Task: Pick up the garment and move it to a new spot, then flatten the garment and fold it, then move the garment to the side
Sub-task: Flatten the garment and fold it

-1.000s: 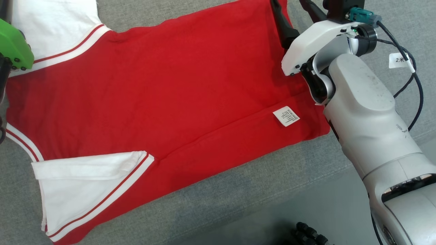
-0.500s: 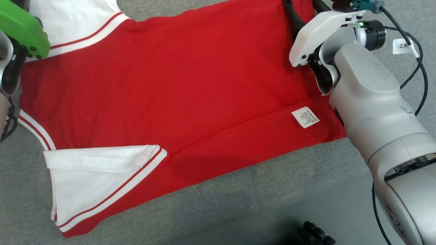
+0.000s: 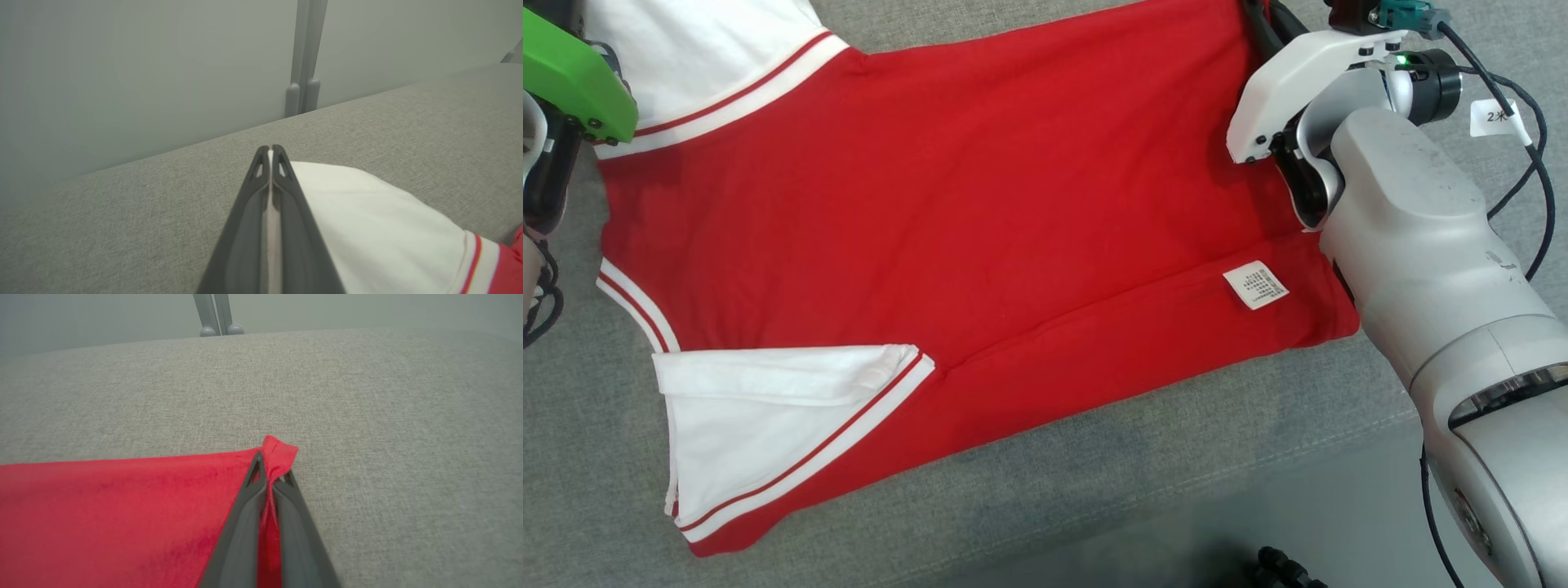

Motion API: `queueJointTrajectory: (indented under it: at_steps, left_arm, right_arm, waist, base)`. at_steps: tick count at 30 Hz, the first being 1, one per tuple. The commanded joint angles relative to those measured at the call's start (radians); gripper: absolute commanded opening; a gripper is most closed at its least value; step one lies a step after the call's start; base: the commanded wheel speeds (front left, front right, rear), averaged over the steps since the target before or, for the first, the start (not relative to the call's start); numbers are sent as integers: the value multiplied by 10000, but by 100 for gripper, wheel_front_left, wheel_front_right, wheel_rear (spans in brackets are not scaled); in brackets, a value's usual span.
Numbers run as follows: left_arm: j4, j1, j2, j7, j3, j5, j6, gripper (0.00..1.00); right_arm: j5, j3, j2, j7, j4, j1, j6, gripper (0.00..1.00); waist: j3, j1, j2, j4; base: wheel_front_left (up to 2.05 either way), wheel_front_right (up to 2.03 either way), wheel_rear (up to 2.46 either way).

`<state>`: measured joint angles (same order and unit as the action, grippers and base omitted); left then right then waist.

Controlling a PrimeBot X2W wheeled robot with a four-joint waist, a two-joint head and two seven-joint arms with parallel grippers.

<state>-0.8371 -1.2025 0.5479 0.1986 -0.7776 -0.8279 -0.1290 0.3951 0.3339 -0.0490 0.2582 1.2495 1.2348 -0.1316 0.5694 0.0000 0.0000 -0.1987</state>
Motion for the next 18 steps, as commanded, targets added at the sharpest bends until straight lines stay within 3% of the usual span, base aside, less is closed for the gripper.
queueJointTrajectory:
  at_steps: [1, 9, 18]
  left_arm:
    - [139, 196, 50, 131, -28, -142, -15, 0]
    - [1436, 998, 223, 595, -33, -341, -15, 0]
    - [4143, 3301, 440, 666, 1324, -33, 330, 0]
  right_arm:
    - [-132, 3, -96, 74, 21, -115, 17, 0]
    - [-293, 120, -541, 75, -1364, -1109, 17, 0]
    - [90, 543, -1289, 73, -2699, -2619, 17, 0]
  waist:
    - [-149, 0, 0, 116]
    - [-575, 0, 0, 502]
    - [-1228, 0, 0, 860]
  base:
    - [0, 0, 0]
    - [0, 0, 0]
    - [0, 0, 0]
